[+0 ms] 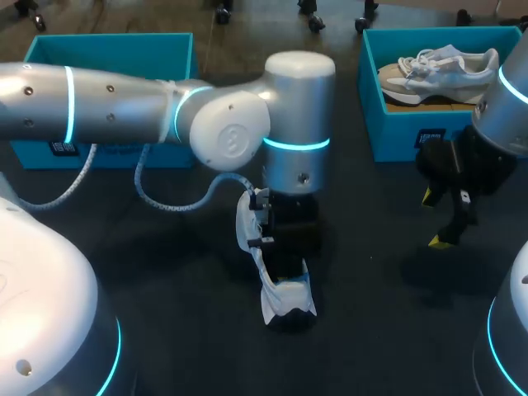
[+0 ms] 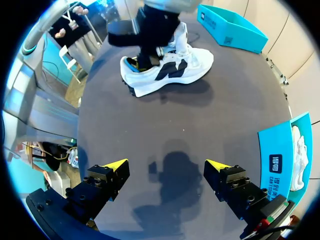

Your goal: Take the shoe out of the shoebox, open the shoe tongue, remove and reinsert the insole, then place the shoe into the shoebox

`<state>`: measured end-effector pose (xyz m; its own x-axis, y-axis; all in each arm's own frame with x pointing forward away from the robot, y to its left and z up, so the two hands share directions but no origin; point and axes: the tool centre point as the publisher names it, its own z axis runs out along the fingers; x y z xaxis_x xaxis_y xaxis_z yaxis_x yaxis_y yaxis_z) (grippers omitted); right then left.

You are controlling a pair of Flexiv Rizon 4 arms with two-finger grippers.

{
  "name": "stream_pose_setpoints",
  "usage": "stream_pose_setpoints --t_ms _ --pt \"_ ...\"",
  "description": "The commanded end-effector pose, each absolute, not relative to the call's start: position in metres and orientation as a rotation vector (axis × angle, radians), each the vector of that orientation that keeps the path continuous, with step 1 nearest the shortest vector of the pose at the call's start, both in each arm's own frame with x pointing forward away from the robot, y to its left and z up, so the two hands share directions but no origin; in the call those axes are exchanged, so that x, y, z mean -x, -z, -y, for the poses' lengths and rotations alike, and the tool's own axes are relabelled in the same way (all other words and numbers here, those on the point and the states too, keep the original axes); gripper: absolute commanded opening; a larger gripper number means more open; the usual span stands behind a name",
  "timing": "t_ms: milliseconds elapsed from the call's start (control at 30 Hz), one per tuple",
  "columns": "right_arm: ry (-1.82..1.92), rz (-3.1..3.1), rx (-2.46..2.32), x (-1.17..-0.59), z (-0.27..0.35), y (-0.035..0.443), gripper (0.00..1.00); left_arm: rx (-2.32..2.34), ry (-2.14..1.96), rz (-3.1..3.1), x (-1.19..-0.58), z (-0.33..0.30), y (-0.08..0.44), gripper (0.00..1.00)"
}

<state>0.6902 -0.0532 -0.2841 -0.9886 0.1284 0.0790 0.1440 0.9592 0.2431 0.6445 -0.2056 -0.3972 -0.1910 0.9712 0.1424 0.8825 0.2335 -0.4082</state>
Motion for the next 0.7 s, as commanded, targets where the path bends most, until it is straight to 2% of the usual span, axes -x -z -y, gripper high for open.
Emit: stream_pose_setpoints --t_ms 33,467,700 --pt "0.383 3.048 0.212 -0.69 0.053 0.285 1.0 1.72 -0.32 2.163 -0.642 0.206 0.428 0.0" --pt "0.383 3.048 0.212 -0.69 0.053 0.285 1.0 1.822 -0.128 2.357 -0.693 0.185 0.417 0.0" --pt "0.383 3.048 0.212 -0.69 0.053 0.285 1.0 1.827 -0.217 2.336 -0.682 0.186 0.387 0.0"
